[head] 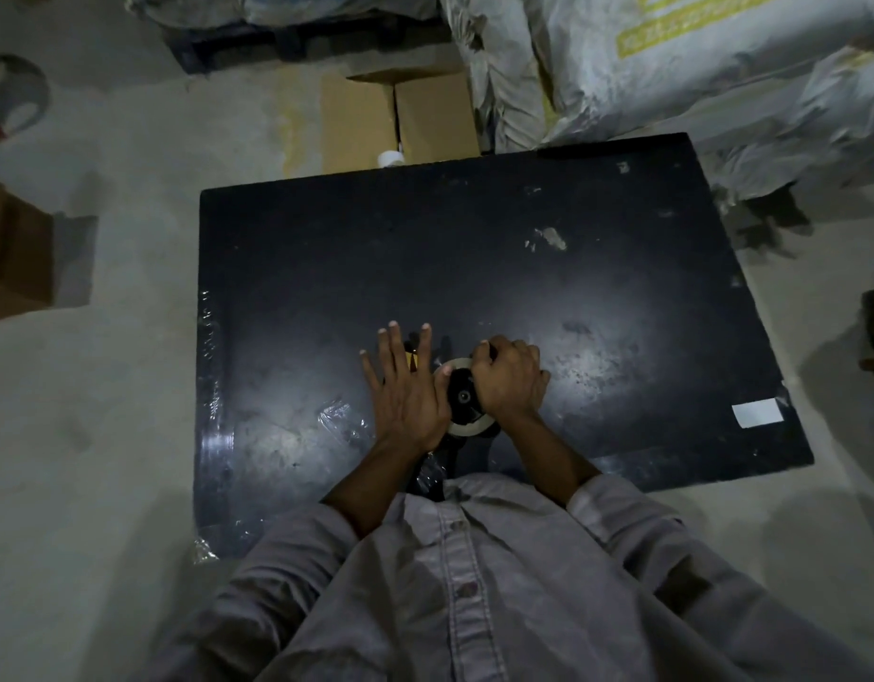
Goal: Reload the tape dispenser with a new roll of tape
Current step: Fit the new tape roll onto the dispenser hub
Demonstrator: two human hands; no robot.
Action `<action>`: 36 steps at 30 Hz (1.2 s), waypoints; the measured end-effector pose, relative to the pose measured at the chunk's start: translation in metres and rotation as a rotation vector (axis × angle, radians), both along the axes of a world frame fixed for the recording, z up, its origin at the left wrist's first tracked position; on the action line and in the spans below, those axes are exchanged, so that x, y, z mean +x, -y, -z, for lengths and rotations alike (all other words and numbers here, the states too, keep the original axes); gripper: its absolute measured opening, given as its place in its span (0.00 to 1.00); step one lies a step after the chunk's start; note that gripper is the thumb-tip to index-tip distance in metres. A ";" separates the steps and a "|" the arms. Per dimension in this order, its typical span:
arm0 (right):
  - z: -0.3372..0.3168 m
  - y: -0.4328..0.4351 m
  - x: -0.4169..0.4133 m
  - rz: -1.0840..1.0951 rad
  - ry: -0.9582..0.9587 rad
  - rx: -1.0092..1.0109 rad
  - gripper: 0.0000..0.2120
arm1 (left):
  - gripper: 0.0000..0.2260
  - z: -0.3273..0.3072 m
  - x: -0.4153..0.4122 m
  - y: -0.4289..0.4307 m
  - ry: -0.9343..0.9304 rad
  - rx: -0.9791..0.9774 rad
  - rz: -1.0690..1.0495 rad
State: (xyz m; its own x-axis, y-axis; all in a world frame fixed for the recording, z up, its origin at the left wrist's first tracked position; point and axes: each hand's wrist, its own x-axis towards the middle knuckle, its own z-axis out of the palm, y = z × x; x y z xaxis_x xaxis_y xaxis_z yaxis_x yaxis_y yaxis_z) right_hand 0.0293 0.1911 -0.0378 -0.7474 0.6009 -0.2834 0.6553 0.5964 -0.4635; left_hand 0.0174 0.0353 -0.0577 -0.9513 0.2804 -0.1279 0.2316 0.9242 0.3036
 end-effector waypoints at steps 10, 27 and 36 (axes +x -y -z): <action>0.000 0.004 -0.004 0.012 0.021 0.138 0.21 | 0.32 -0.007 0.002 0.002 0.015 0.001 0.010; -0.002 -0.005 0.006 -0.118 -0.128 0.062 0.29 | 0.32 -0.024 -0.008 -0.004 -0.044 0.092 0.065; 0.008 0.003 0.015 -0.195 -0.216 -0.013 0.32 | 0.35 -0.016 -0.003 0.002 0.019 0.050 0.184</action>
